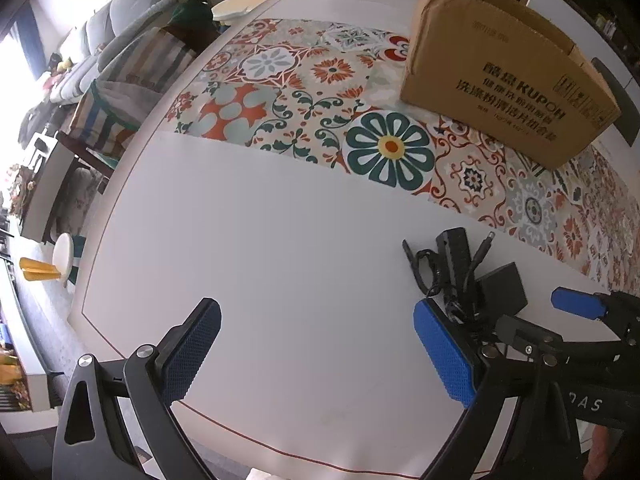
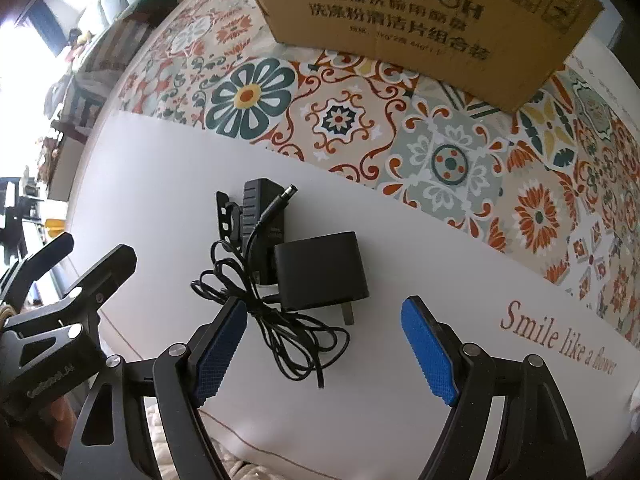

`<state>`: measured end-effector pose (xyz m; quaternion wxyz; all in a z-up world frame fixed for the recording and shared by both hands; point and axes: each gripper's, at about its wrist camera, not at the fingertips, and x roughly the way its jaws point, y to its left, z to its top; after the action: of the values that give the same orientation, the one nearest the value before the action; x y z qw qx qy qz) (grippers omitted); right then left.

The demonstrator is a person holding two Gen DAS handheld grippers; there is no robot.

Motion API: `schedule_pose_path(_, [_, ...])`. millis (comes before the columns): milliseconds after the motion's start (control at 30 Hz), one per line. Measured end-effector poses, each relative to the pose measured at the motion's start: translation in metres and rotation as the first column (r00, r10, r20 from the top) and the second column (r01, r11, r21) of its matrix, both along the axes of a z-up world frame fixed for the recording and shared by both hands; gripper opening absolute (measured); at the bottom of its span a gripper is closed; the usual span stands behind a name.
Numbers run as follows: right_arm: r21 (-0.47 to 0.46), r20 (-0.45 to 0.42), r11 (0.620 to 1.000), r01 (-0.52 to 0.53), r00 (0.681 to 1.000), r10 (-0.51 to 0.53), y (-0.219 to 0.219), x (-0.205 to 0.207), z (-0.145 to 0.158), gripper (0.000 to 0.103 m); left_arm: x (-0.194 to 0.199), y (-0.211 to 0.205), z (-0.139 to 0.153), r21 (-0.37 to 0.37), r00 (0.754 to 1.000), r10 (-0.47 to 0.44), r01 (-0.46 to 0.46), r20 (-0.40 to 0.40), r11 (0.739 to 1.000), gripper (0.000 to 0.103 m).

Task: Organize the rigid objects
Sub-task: 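Grasp the black square adapter with the right gripper while the left gripper grasps the black rectangular adapter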

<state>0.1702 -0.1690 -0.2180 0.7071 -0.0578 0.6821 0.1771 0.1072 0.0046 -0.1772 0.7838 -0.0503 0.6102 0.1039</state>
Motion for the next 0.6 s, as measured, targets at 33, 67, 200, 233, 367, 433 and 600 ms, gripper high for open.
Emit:
schedule_pose_path(33, [-0.003, -0.003, 1.000, -0.005, 1.000, 0.005, 0.001, 0.001, -0.002, 0.079, 0.000, 0.000, -0.001, 0.001, 1.000, 0.003, -0.003, -0.003, 1.000, 0.099])
schedule_pose_path(67, [-0.007, -0.004, 1.000, -0.008, 1.000, 0.008, 0.002, 0.002, -0.004, 0.079, -0.001, 0.001, -0.002, 0.003, 1.000, 0.005, -0.005, -0.007, 1.000, 0.099])
schedule_pose_path(200, [-0.014, -0.010, 1.000, -0.022, 1.000, 0.022, 0.006, 0.006, -0.012, 0.075, 0.000, 0.001, -0.007, 0.002, 1.000, 0.014, -0.014, -0.020, 1.000, 0.099])
schedule_pose_path(233, [-0.014, -0.016, 1.000, -0.025, 1.000, 0.025, 0.007, 0.008, -0.015, 0.073, 0.001, 0.001, -0.007, 0.004, 1.000, 0.014, -0.014, -0.021, 1.000, 0.099])
schedule_pose_path(367, [-0.023, -0.027, 0.999, -0.034, 0.999, 0.033, 0.009, 0.013, -0.025, 0.069, 0.002, 0.000, -0.009, 0.015, 1.000, 0.020, -0.019, -0.021, 1.000, 0.099])
schedule_pose_path(433, [-0.024, -0.029, 0.999, -0.036, 0.999, 0.035, 0.010, 0.014, -0.028, 0.067, 0.003, -0.001, -0.010, 0.015, 1.000, 0.021, -0.020, -0.023, 1.000, 0.099])
schedule_pose_path(600, [-0.018, -0.046, 0.999, -0.041, 0.998, 0.040, 0.009, 0.017, -0.034, 0.062, 0.004, -0.002, -0.011, 0.018, 1.000, 0.014, -0.013, -0.024, 1.000, 0.099])
